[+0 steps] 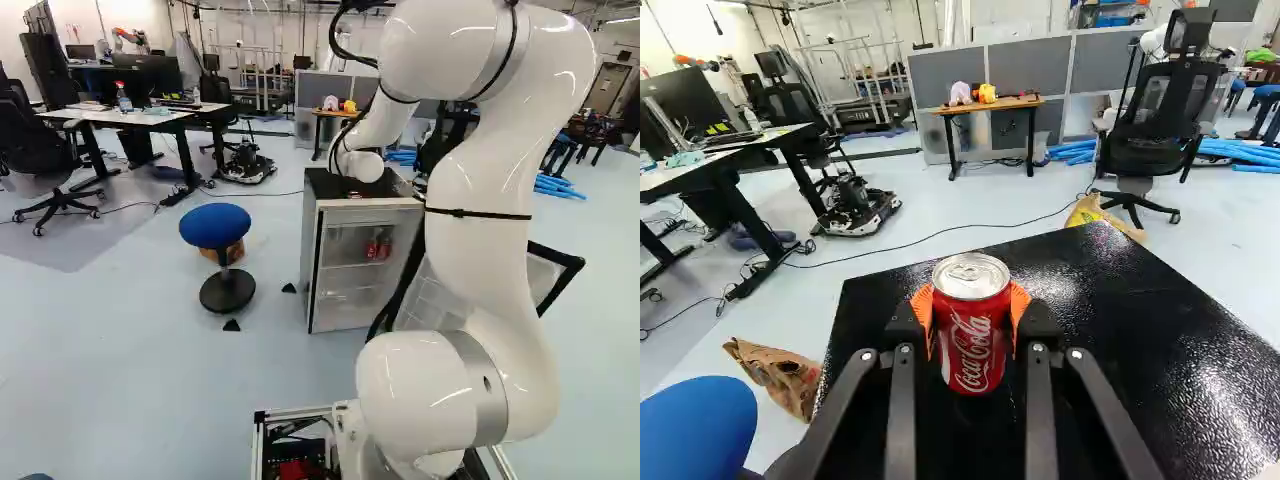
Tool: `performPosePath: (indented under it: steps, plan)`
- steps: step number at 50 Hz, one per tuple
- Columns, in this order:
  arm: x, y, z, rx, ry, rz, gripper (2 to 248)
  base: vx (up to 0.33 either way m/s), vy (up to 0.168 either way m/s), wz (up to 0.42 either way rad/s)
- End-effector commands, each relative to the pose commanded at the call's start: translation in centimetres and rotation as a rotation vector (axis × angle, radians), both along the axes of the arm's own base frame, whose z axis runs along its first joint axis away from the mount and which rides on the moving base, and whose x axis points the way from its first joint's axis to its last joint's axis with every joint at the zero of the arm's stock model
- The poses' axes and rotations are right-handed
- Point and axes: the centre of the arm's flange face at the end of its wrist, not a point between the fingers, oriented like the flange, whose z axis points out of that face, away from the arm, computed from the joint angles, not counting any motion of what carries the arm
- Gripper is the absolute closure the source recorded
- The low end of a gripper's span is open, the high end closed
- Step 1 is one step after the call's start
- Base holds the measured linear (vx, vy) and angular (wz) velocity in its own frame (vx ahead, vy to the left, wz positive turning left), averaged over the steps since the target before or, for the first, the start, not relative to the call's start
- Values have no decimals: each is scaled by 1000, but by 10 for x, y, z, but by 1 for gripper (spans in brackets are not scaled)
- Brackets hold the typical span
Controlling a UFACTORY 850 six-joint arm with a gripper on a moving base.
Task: Grab a drink from the fridge
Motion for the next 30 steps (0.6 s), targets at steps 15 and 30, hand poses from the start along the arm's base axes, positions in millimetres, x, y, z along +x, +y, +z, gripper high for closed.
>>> performPosePath:
  steps: [15,30]
  plan:
    - [19,-15,-5,-20,18,12,154,0,0,0]
    - [38,-30,-10,-42,30,24,154,0,0,0]
